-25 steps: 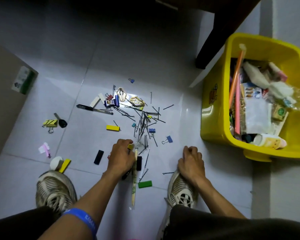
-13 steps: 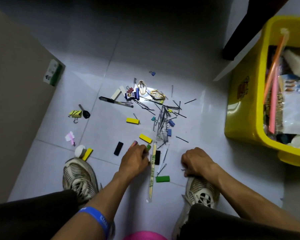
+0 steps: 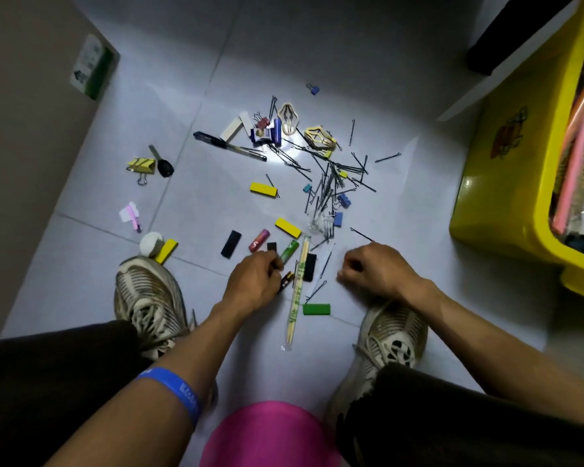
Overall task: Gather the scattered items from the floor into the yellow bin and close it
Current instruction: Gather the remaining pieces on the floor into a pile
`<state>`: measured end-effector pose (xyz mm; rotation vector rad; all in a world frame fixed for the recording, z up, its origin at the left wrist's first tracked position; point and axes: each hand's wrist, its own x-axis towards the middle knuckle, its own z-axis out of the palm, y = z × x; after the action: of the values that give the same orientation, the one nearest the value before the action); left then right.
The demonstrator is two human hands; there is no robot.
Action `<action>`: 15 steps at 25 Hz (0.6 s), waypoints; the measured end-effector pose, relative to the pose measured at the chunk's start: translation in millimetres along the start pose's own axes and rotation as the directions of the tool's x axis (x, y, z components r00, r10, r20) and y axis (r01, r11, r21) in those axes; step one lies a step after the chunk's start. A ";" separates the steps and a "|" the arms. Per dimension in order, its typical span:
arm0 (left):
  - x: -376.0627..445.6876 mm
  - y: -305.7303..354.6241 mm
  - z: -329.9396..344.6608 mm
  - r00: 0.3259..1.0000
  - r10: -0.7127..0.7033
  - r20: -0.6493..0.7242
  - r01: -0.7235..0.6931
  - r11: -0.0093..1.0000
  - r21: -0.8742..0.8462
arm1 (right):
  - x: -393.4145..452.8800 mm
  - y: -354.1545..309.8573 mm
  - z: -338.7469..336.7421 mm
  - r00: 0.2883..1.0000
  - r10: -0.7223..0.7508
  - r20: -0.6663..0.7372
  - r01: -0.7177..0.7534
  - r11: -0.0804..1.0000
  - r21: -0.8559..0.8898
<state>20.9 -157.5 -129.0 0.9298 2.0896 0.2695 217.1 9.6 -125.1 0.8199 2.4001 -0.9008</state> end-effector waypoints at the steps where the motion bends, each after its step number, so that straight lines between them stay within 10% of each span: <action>1: 2.4 1.8 2.4 1.000 0.006 -0.017 -0.006 1.000 -0.008 | -4.8 0.7 2.1 0.995 -0.041 0.086 0.048 0.995 -0.084; 5: 3.1 7.0 3.2 0.999 -0.012 -0.050 0.009 0.997 -0.072 | -12.7 -9.4 19.1 0.945 -0.016 0.326 0.054 0.993 -0.107; 9: -1.1 -3.0 -15.8 0.992 0.064 -0.106 -0.074 0.994 -0.084 | 14.8 -46.3 27.6 0.999 0.028 0.018 -0.030 0.994 0.103; 11: 2.0 -13.6 -37.4 0.950 -0.033 -0.312 -0.014 0.989 -0.148 | 23.7 -50.5 26.8 0.983 -0.024 0.179 -0.022 0.968 0.251; 13: 9.0 -30.4 -58.9 0.855 -0.183 -0.485 0.098 0.976 -0.194 | 20.9 -60.8 39.5 0.777 -0.099 0.622 -0.243 0.864 0.442; 15: 13.7 -50.2 -76.1 0.782 -0.347 -0.518 0.283 0.938 -0.200 | 14.5 -72.8 58.9 0.618 -0.156 0.771 -0.338 0.833 0.439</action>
<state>-68.2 -174.0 -112.0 0.4388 2.6832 0.5176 169.9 -70.7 -142.4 0.5360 1.2962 -1.5533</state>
